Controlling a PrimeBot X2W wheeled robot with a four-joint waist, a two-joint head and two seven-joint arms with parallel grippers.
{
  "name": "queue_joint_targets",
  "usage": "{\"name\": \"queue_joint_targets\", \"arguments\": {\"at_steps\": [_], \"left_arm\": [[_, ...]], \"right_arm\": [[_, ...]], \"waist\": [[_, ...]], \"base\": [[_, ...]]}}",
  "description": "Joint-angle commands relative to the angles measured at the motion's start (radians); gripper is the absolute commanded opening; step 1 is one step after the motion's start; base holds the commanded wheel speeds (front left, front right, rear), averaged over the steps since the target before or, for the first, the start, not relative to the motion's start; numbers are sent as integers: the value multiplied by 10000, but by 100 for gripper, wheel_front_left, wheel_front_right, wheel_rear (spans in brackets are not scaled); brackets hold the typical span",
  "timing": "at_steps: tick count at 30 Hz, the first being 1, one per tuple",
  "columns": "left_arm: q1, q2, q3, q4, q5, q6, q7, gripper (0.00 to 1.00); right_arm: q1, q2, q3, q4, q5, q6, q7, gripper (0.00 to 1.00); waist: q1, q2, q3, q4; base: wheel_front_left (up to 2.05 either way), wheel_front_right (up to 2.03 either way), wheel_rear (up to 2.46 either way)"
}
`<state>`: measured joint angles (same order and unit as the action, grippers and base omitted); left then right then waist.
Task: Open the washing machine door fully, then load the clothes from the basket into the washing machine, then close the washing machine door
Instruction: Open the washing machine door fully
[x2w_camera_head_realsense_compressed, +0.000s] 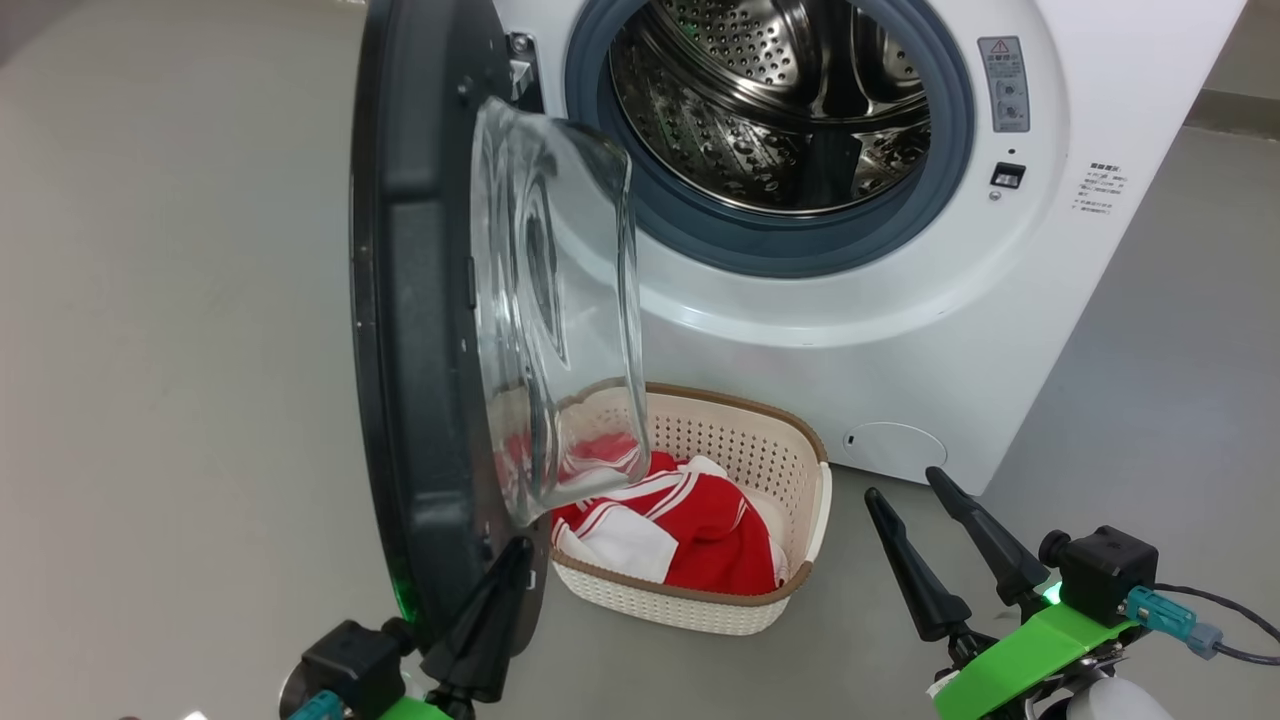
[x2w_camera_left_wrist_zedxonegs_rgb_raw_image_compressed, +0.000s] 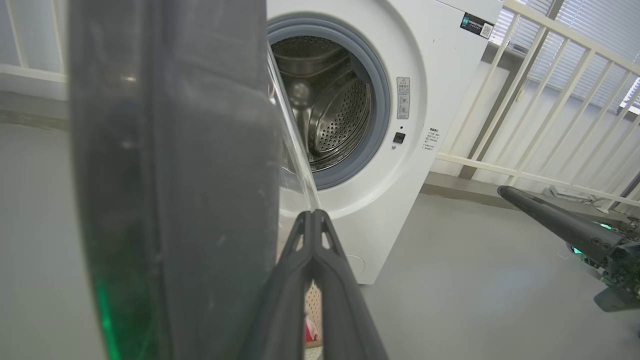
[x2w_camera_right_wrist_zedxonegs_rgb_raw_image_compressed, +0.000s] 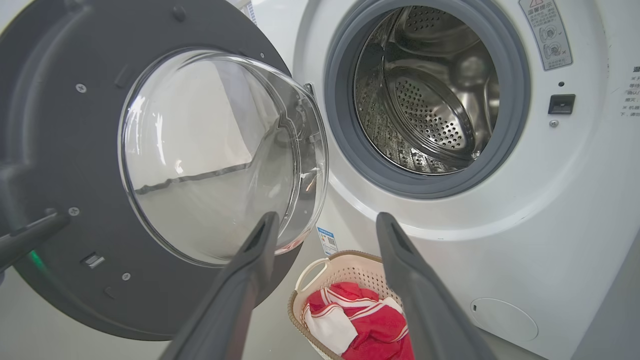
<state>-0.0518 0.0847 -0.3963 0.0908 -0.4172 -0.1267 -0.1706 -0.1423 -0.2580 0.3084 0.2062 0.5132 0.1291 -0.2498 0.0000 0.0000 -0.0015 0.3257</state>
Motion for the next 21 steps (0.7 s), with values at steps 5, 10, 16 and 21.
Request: {"name": "queue_joint_targets", "arguments": {"at_steps": [5,10,16,21], "left_arm": [[-511,236,684,-19,-135,242,-190,0],[-572,416,998,38,-243,374,-226,0],[-803,782,1410,142,-365,490,-141,0],[-1064,1030,1625,369,-439,523,-36,0]], "right_arm": [[-179,-35,138,-190,76,16,-120,100],[-193,-23,135,-188,71,16,-120,100],[-227,4,108,-188,59,16,-120,100],[-281,26,80,-177,43,16,-120,100]], "waist": [[0,0,-22,154],[0,0,-17,272],[0,0,73,451],[0,0,203,595]], "base": [[0,0,0],[0,0,0],[0,0,0],[0,0,0]]}}
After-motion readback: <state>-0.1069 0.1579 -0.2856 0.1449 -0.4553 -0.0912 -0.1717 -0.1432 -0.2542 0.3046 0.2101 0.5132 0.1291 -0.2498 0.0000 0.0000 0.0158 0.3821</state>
